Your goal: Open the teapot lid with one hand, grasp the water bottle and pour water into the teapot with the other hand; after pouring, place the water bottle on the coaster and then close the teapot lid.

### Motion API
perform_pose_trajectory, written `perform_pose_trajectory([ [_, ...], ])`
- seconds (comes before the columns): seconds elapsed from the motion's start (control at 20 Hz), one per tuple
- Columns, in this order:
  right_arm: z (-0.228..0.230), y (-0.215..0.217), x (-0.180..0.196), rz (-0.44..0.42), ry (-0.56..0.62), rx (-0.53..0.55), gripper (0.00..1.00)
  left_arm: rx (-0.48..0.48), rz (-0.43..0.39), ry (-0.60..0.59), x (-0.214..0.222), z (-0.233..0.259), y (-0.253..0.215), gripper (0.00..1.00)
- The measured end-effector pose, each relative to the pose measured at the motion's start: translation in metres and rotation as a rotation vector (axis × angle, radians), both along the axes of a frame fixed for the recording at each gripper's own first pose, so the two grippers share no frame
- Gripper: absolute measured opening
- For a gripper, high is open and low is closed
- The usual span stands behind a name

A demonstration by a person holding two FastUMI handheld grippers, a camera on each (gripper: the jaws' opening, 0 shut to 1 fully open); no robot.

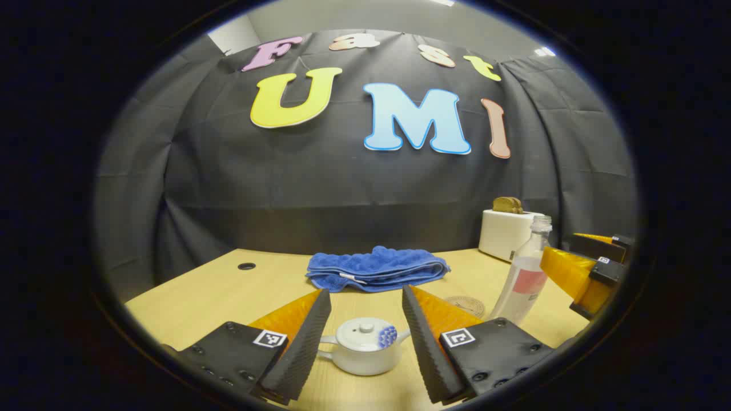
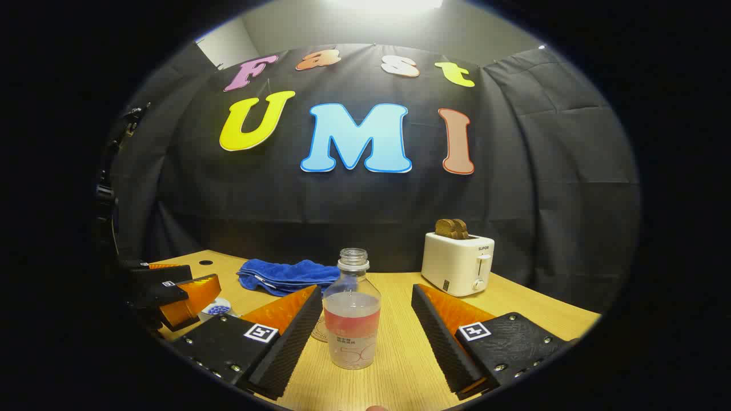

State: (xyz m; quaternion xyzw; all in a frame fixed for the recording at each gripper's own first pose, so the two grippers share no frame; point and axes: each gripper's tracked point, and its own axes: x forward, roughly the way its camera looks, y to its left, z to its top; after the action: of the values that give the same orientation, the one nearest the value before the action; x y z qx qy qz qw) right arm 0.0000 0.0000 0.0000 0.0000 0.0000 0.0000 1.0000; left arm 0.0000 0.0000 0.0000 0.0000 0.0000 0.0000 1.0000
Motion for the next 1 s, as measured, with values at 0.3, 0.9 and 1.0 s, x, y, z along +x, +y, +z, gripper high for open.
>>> perform_pose_trajectory([
  [0.3,-0.003,-0.003,-0.001,-0.006,0.009,0.007,0.99,-0.009,0.004,0.017,0.006,-0.007,0.003,0.81],
  [0.9,-0.010,-0.003,0.000,-0.003,0.025,0.023,0.99,0.005,0.001,0.038,0.010,-0.013,0.000,0.82],
  [1.0,-0.012,-0.004,-0.001,-0.004,0.029,0.027,0.99,0.011,0.007,0.057,0.014,-0.018,0.000,0.82],
])
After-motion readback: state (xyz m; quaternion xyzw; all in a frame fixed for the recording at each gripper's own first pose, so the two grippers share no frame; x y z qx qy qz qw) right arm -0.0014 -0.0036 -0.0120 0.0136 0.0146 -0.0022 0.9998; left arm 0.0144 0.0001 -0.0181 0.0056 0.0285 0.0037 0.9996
